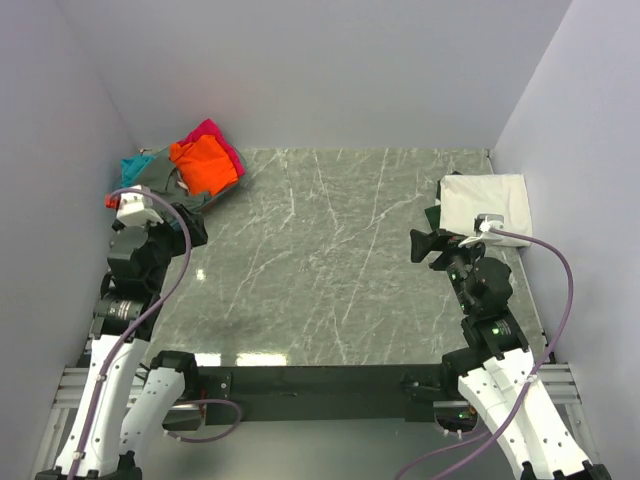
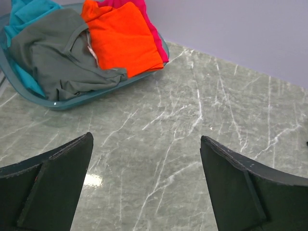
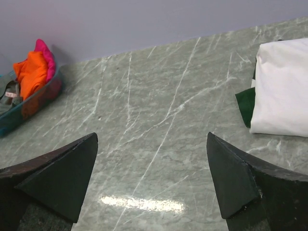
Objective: Fold and stack the t-shirts
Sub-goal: Grab the tshirt from the pile, then move the tshirt to the center of the board, then flatten the tshirt out
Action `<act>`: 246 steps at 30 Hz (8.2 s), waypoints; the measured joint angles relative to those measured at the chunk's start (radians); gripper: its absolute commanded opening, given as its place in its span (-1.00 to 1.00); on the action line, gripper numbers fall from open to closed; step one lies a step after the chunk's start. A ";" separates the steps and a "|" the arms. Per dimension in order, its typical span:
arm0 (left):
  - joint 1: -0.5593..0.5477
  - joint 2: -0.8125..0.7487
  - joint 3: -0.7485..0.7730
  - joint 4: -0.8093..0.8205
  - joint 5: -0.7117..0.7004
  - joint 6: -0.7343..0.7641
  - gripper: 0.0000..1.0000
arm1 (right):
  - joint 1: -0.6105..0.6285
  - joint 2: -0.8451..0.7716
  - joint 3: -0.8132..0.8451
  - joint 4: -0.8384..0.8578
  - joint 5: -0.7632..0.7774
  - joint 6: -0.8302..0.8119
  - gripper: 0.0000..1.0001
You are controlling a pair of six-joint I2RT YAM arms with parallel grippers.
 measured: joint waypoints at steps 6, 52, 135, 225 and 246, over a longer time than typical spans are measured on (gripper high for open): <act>0.004 0.066 0.005 0.010 -0.012 -0.002 0.99 | 0.000 0.009 0.001 -0.006 0.012 0.002 1.00; 0.036 1.359 0.713 0.027 -0.205 0.042 0.27 | 0.000 -0.100 -0.005 -0.161 -0.060 0.054 0.97; -0.575 0.694 -0.096 0.087 -0.074 -0.222 0.50 | 0.214 0.393 -0.017 0.013 -0.226 0.166 0.70; -0.349 0.823 0.022 0.262 0.072 -0.231 0.44 | 0.130 0.636 0.077 -0.159 0.101 0.268 0.86; -0.197 0.738 -0.073 0.323 0.161 -0.247 0.46 | 0.005 0.849 0.069 -0.087 0.014 0.267 0.43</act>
